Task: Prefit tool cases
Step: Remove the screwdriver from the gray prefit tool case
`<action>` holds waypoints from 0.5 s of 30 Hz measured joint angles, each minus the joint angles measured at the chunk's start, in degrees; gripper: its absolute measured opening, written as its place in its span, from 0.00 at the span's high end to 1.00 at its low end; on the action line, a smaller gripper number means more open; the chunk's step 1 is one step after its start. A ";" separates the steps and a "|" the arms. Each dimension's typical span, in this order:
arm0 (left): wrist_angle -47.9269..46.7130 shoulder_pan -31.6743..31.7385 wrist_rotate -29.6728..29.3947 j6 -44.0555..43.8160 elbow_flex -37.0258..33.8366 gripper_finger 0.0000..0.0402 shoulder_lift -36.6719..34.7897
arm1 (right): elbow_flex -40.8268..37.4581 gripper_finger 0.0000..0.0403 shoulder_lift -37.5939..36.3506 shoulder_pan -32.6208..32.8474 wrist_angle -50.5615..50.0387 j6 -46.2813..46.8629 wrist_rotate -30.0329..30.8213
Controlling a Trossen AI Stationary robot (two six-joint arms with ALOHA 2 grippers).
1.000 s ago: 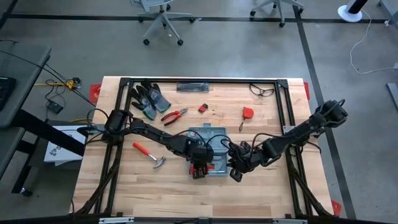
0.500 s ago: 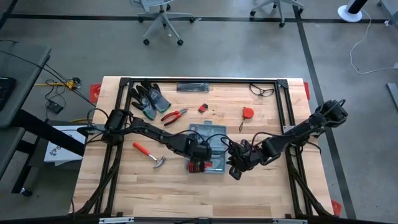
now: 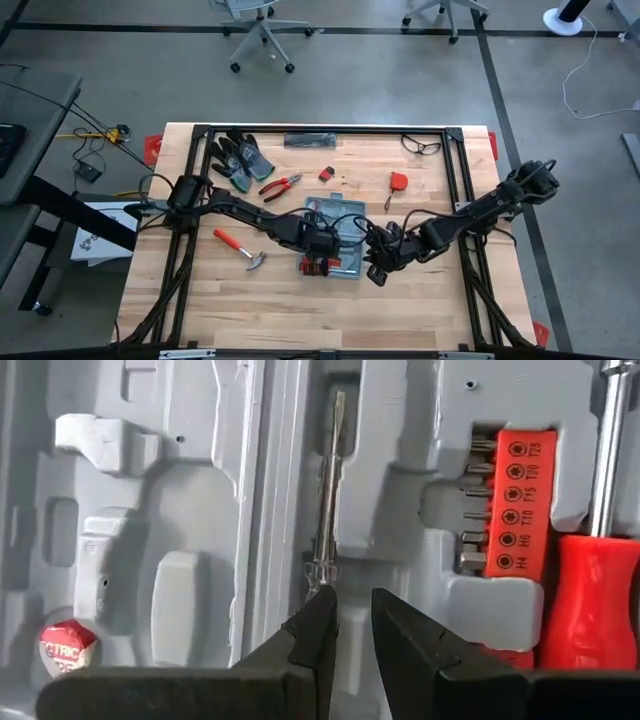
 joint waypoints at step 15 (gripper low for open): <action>-0.09 4.99 13.04 1.90 0.31 0.85 1.78 | 0.00 0.78 0.00 -1.08 0.00 -0.47 0.02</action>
